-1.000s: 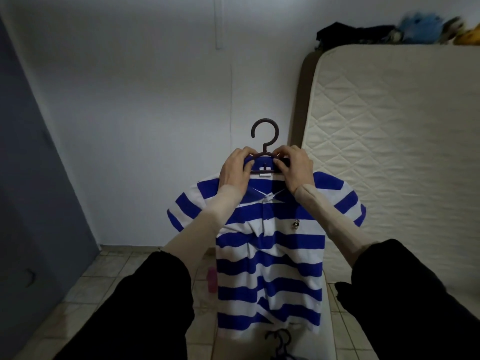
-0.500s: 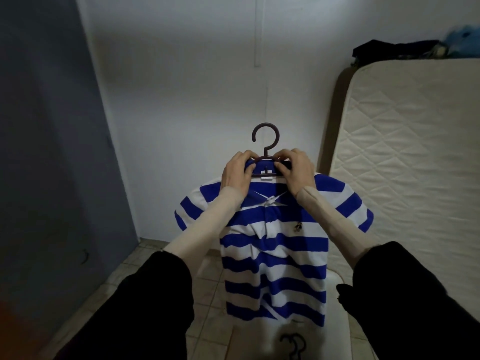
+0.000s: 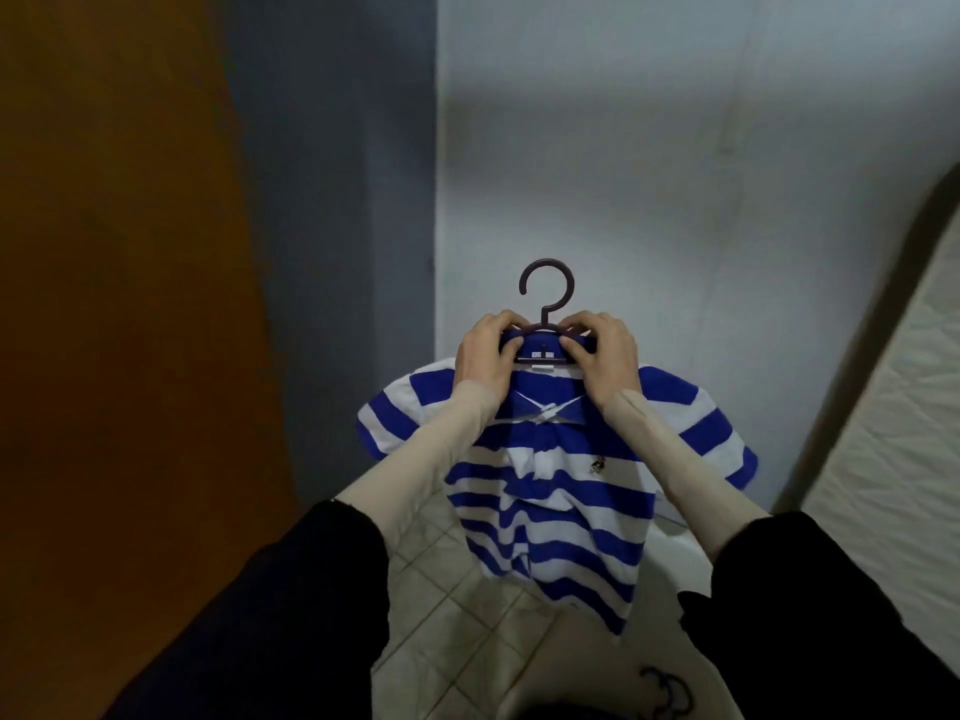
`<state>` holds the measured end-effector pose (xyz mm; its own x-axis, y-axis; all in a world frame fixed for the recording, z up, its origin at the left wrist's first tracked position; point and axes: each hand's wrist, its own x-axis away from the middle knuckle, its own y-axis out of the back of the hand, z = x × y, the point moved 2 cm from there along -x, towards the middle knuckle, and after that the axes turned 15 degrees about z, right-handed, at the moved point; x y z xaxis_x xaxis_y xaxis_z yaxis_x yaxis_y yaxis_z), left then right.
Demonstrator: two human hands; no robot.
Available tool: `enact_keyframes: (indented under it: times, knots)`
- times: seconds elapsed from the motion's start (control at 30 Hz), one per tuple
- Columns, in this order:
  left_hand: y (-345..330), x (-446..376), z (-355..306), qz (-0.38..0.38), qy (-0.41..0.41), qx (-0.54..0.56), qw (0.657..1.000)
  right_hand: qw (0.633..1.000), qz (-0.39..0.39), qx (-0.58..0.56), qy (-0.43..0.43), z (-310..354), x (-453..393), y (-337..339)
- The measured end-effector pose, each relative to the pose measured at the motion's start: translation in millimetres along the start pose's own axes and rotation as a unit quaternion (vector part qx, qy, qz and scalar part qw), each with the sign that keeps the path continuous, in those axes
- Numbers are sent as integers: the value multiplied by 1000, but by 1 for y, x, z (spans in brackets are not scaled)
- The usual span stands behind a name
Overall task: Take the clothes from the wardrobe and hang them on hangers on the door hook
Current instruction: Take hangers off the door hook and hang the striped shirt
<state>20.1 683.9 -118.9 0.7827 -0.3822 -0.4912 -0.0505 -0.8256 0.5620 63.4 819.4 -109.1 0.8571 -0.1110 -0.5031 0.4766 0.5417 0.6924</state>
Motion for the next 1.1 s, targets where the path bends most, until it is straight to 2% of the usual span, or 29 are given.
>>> enact_keyframes:
  times: [0.43,0.83,1.1]
  knots:
    - [166,122,59,-112,117,-103,981,979,119,-95,137,158,21,-113]
    - [352,258,113,-183,186,-147,954,940,202,-167,217,361,67,-224]
    - [478,329,142,-225,214,-209,928,914,215,-228,256,496,94,-289]
